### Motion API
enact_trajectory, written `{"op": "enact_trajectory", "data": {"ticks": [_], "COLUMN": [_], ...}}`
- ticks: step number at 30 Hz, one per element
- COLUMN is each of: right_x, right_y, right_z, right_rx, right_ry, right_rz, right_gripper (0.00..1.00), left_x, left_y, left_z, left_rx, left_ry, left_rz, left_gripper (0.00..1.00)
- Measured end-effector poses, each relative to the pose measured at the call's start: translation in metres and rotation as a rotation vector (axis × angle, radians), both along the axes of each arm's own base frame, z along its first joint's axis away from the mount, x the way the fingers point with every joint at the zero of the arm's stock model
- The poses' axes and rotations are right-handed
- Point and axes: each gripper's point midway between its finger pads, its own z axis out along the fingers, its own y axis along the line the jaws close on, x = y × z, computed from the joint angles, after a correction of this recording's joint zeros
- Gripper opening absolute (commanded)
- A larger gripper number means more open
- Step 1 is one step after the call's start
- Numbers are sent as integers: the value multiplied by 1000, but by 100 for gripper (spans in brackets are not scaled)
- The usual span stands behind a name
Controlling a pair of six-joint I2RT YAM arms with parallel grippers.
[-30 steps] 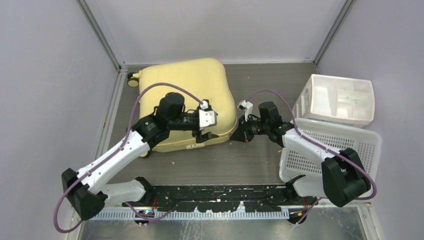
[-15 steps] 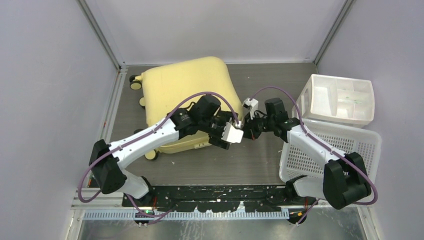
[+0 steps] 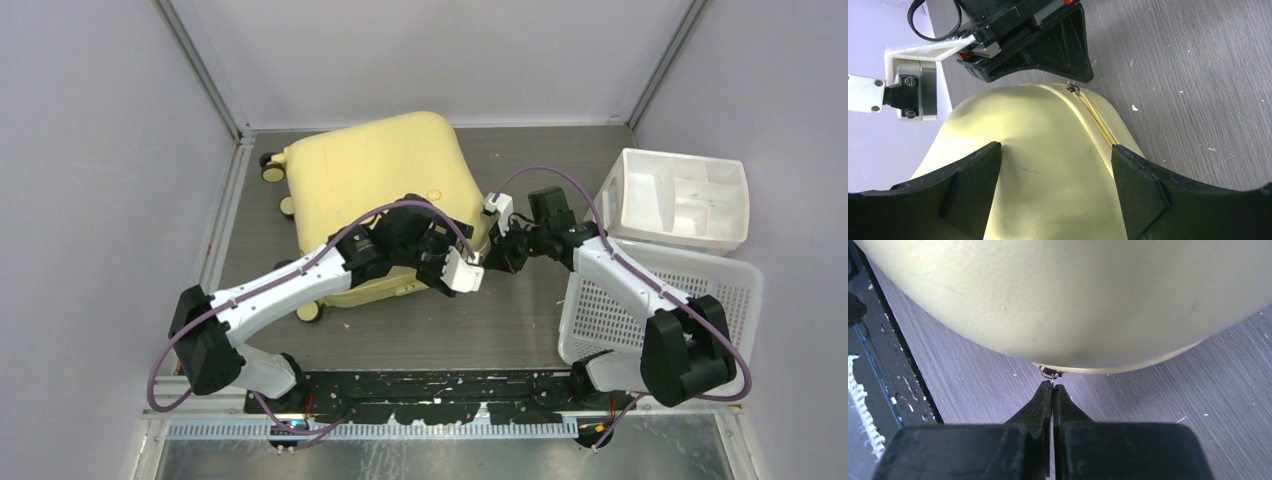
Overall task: Open, take out, and arrange the luggage
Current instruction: Unzip the luggage at the center of the board.
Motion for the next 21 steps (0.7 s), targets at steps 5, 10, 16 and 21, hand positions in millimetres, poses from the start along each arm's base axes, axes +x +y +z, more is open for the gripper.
{"op": "enact_trajectory", "data": {"ticks": [5,10,16,21], "right_x": [2,5,14,21], "right_y": [-3,-6,-15,-20], "right_z": [-3,-4,0,0], "right_rx": [-49,-82,-144,-179], "right_ry": [-53,-154,-264,-304], "right_rz": [91,195,219,219], "right_gripper": [1,1,1,1], "left_x": [-2,-5,-1,2], "left_y": [8,23,41,49], "left_z": [-1,-1,2,2], "left_rx": [-8,-26,-51,-65], "left_ry": [-19,-39,-72,-97], "left_rz": [16,41,87,116], "left_gripper": [81,81,81,80]}}
